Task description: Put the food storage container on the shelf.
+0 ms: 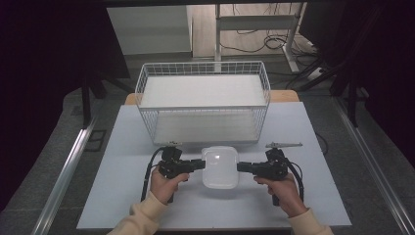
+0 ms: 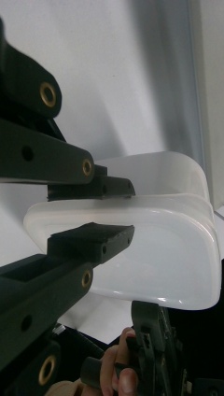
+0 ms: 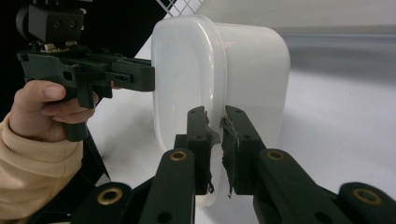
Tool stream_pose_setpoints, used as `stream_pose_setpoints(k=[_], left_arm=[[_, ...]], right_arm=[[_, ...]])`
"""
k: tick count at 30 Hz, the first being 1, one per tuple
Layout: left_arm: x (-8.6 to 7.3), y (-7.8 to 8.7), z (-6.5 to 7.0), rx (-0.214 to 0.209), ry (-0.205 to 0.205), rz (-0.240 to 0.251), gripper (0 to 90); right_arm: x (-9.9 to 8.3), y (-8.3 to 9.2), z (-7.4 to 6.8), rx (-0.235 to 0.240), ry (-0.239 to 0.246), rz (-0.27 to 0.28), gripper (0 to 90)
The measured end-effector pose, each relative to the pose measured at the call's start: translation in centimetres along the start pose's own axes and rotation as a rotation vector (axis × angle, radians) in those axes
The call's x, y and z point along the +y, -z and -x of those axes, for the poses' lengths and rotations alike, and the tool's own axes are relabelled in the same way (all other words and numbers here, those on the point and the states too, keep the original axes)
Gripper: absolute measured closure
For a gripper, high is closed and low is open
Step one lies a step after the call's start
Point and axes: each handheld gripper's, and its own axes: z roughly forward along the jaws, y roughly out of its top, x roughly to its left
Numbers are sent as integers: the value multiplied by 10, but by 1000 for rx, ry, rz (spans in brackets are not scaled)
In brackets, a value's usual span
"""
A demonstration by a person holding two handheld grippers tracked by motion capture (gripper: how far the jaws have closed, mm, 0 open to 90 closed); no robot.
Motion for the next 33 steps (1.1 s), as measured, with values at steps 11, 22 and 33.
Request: stream_pose_setpoints(k=[11,22,33], left_arm=[[9,16,14,34,-96,51,774],[18,31,24,49,-139,95,774],[37,43,28,54,-158,118,775]], right_arm=[[7,8,-20,-31,134,59,811],[19,15,-35,-30,207,100,811],[42,18,-42,-28,257,109,811]])
